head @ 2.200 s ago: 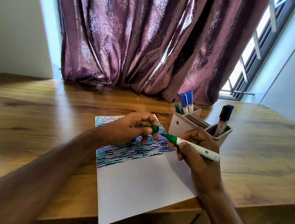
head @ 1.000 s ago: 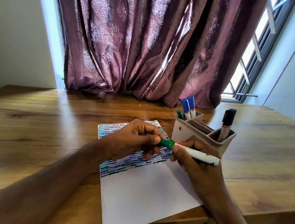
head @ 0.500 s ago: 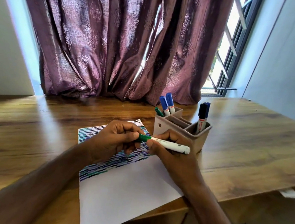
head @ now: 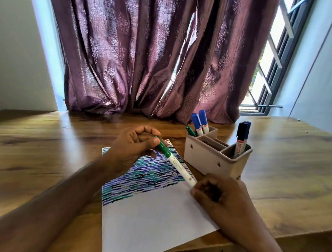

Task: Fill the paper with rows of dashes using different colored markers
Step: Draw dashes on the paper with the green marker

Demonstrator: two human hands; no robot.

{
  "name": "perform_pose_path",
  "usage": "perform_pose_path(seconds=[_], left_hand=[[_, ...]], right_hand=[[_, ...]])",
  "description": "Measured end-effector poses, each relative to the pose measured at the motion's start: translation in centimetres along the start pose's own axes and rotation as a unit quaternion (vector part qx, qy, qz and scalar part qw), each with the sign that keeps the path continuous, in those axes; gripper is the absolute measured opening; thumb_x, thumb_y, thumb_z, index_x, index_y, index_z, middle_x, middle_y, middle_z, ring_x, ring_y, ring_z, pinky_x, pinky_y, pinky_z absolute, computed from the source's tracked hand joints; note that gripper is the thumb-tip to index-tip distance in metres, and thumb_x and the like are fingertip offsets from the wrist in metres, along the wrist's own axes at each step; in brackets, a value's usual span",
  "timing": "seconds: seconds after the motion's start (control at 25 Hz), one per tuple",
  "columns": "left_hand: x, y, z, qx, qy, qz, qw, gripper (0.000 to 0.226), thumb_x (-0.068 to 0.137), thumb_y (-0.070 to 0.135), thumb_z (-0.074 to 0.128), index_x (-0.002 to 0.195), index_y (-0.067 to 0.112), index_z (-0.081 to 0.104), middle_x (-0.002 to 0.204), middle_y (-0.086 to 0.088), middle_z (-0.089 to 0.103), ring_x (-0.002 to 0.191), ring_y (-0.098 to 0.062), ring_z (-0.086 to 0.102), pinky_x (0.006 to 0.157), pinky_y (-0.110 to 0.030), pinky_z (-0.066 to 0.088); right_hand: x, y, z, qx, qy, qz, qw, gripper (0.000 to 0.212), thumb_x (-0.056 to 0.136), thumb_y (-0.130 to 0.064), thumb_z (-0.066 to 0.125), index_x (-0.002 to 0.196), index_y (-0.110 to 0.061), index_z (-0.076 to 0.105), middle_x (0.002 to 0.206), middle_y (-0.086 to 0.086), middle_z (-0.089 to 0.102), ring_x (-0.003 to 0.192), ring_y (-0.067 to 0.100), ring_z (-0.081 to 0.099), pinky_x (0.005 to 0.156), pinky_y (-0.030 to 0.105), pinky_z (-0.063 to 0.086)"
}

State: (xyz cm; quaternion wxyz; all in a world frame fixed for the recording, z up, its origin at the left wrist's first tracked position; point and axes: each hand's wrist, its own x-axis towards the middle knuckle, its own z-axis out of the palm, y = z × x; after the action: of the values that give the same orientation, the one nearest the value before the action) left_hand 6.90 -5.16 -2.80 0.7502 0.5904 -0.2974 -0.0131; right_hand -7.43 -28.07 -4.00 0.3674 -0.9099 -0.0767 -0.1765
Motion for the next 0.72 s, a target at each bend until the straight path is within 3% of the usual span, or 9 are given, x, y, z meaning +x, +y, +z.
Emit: perform_pose_path(seconds=[0.12,0.36,0.52,0.72], left_hand=[[-0.2,-0.7,-0.3,0.011,0.006,-0.027,1.0,0.022,0.08,0.01,0.072,0.099,0.002,0.063,0.096,-0.023,0.073,0.087,-0.034,0.07,0.063,-0.031,0.059],[-0.3,-0.8,-0.4,0.024,0.031,-0.041,0.998,0.02,0.078,0.01,0.067,0.097,0.004,0.066,0.092,-0.018,0.075,0.078,-0.026,0.072,0.062,-0.029,0.059],[0.6,1.7,0.3,-0.007,0.078,0.011,0.997,0.026,0.078,0.005,0.065,0.105,0.003,0.068,0.089,-0.009,0.076,0.078,-0.02,0.072,0.069,-0.03,0.061],[0.7,2.8,0.5,-0.006,0.083,0.028,0.996,0.02,0.091,-0.005,0.057,0.104,0.006,0.068,0.086,-0.007,0.074,0.073,-0.019,0.071,0.062,-0.04,0.062]], right_hand=[[0.1,-0.3,0.6,-0.051,-0.038,0.004,0.998,0.008,0.083,-0.042,0.069,0.089,-0.035,0.069,0.088,-0.021,0.067,0.081,0.001,0.061,0.061,0.011,0.049],[0.1,-0.1,0.7,-0.071,-0.041,-0.002,0.997,0.009,0.083,-0.042,0.07,0.09,-0.036,0.068,0.091,-0.023,0.064,0.085,-0.001,0.059,0.062,0.012,0.051],[0.1,-0.5,0.5,-0.055,-0.035,-0.014,0.998,0.007,0.082,-0.041,0.07,0.085,-0.035,0.068,0.085,-0.015,0.066,0.078,0.004,0.06,0.067,0.025,0.056],[-0.2,-0.7,0.5,-0.055,-0.04,-0.027,0.997,0.002,0.082,-0.033,0.07,0.081,-0.033,0.07,0.08,-0.014,0.067,0.076,0.003,0.061,0.072,0.033,0.055]])
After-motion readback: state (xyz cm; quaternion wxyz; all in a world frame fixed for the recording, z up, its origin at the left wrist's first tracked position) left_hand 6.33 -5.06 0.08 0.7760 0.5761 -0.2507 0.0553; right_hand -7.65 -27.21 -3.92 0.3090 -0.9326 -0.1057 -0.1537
